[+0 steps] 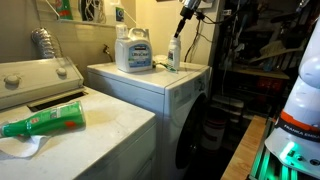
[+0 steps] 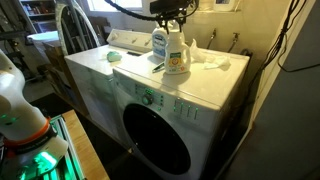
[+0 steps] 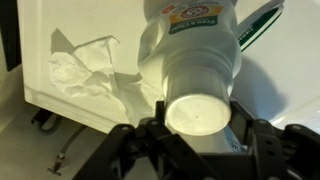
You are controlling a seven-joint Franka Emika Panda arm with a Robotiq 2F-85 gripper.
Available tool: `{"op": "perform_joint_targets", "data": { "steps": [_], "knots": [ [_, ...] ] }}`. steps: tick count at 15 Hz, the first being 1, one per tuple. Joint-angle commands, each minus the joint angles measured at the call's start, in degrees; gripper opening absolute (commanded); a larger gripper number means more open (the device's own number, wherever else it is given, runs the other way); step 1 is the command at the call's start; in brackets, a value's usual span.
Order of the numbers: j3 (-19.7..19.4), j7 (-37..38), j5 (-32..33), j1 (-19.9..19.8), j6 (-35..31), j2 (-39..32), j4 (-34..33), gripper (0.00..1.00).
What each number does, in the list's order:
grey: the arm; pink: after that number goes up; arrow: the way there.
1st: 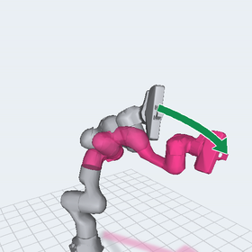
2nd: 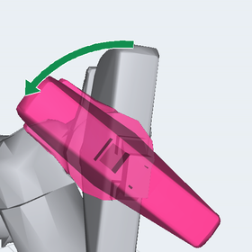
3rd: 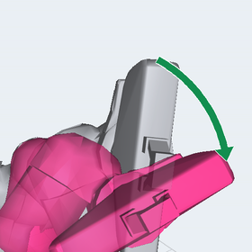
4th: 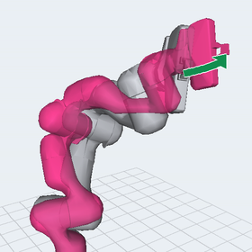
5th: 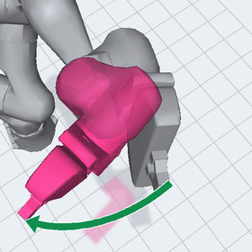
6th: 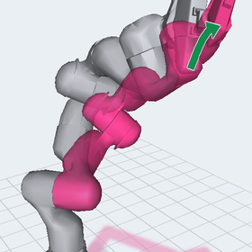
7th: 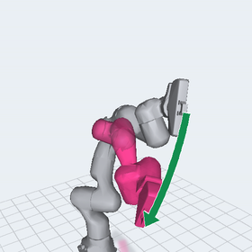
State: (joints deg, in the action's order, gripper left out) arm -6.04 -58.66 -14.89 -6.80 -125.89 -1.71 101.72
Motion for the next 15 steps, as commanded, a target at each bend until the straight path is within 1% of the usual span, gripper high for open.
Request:
{"op": "perform_joint_targets", "data": {
  "steps": [1, 5, 8, 10, 12, 13, 14, 15],
  "knots": [
    [-1.0, -10.3, -4.2, -1.7, 6.3, -0.6, -5.0, 0.39],
    [-1.5, -16.6, -5.0, -2.9, 10.3, -2.7, -8.7, 0.39],
    [-1.2, -21.8, -7.7, -3.4, 13.0, -4.4, -13.2, 0.39],
    [-1.0, -23.8, -9.2, -3.6, 14.8, -5.7, -16.0, 0.39],
    [-0.9, -23.5, -9.0, -3.7, 16.1, -7.0, -18.1, 0.39],
    [-1.1, -20.2, -7.4, -3.7, 18.3, -7.8, -19.6, 0.53],
    [-1.0, -18.7, -7.0, -3.7, 19.3, -8.2, -20.4, 0.88],
    [-1.0, -17.4, -6.5, -3.8, 19.8, -8.6, -20.9, 0.82]
  ]
}}
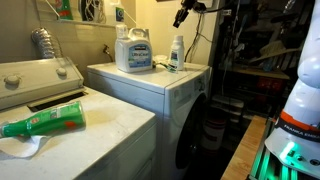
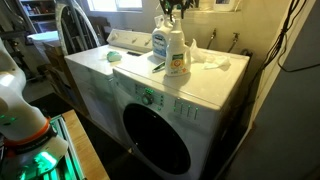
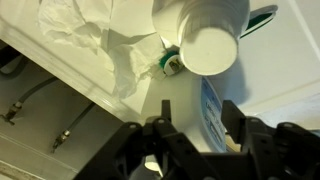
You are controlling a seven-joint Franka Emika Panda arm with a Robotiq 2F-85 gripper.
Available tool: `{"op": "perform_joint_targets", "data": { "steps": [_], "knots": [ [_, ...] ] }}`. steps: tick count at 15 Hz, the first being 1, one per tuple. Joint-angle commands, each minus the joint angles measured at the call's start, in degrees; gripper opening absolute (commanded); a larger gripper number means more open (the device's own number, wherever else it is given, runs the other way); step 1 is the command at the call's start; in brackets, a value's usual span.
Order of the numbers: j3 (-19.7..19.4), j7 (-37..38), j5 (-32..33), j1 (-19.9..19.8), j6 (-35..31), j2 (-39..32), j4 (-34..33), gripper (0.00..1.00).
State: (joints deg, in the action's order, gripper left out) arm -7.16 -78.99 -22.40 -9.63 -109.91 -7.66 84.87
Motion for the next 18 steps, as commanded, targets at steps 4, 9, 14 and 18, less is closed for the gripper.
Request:
{"op": "perform_joint_targets", "data": {
  "steps": [4, 9, 14, 18],
  "knots": [
    [0.2, 13.0, 1.7, -1.4, 9.9, -5.2, -8.2, 0.99],
    [-0.7, 29.7, 3.7, 0.9, 6.2, -2.9, -4.4, 1.0],
    [-0.9, 45.5, 13.0, 3.1, 0.2, 0.5, 1.7, 1.0],
    [0.3, 57.5, 21.5, 3.0, 6.0, 0.5, 1.6, 1.0]
  ]
}}
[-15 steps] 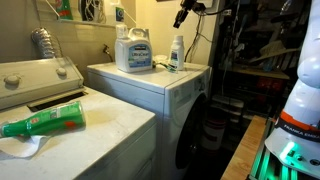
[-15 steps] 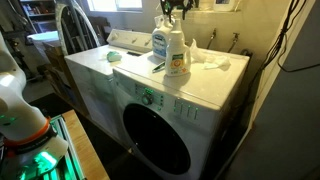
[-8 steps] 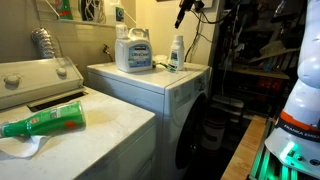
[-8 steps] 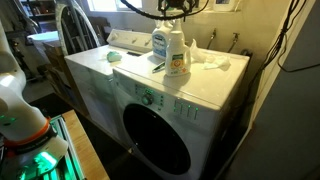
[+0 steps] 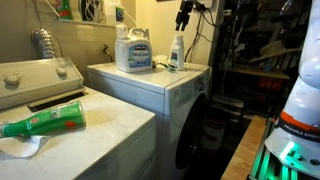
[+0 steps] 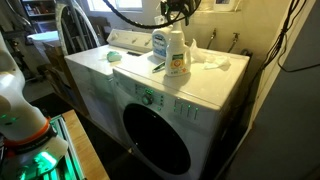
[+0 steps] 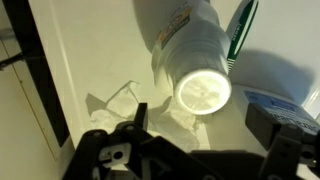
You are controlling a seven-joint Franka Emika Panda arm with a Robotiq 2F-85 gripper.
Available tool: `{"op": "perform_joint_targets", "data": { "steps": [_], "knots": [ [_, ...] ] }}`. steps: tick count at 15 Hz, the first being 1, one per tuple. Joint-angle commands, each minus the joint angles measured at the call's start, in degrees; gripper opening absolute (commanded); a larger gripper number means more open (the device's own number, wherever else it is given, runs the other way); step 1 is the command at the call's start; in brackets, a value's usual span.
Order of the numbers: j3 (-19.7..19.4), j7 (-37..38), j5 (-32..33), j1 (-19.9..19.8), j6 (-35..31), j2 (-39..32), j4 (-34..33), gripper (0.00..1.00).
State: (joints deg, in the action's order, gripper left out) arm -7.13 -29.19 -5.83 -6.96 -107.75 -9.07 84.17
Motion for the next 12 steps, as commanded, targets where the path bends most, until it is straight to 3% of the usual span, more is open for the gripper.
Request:
{"op": "perform_joint_targets", "data": {
  "steps": [1, 2, 6, 12],
  "knots": [
    [0.5, 8.8, 4.7, 0.1, 6.3, 1.8, 1.9, 1.0],
    [1.0, 5.1, 2.8, -0.5, 3.3, 0.1, 0.1, 1.0],
    [1.0, 7.6, 3.4, -0.4, 5.5, 0.3, 0.1, 1.0],
    [1.3, 19.3, 1.8, 0.0, 5.5, -1.9, -2.3, 1.0]
  ]
}}
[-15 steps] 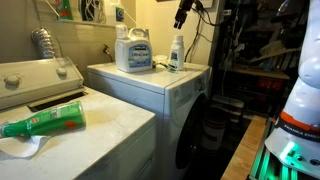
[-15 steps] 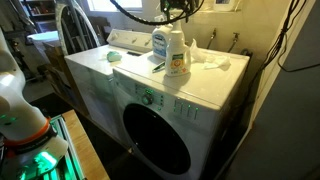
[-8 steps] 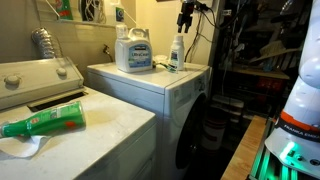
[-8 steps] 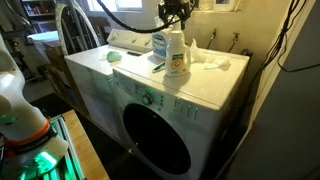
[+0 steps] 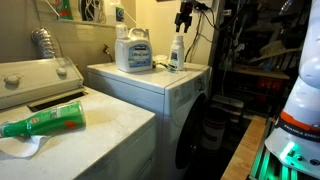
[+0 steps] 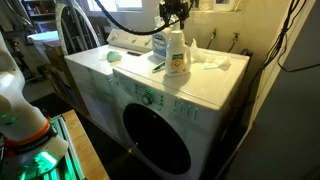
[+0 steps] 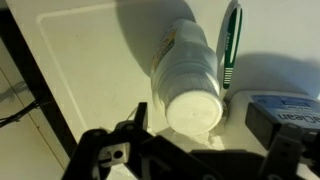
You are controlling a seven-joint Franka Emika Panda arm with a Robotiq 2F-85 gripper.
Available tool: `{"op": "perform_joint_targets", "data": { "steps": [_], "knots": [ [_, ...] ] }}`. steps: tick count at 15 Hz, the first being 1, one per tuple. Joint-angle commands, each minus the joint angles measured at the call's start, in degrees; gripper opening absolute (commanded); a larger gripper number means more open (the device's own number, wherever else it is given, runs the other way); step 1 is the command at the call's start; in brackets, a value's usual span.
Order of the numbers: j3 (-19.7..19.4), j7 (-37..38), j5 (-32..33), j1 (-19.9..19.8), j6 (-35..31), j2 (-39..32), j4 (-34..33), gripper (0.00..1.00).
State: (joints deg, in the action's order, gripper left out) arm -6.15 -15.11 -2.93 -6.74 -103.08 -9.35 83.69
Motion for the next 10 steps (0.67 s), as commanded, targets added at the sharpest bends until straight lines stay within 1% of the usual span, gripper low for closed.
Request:
{"op": "perform_joint_targets", "data": {
  "steps": [1, 8, 9, 10],
  "knots": [
    [0.4, 7.0, -1.1, -0.2, 0.5, -2.0, -2.0, 1.0],
    [0.5, 13.5, -0.8, -0.2, 0.6, -5.0, -4.0, 1.0],
    [0.5, 14.0, -0.7, -0.2, 0.6, -5.4, -4.3, 0.97],
    [0.5, 14.2, -0.7, -0.2, 0.7, -5.7, -4.5, 0.77]
  ]
}}
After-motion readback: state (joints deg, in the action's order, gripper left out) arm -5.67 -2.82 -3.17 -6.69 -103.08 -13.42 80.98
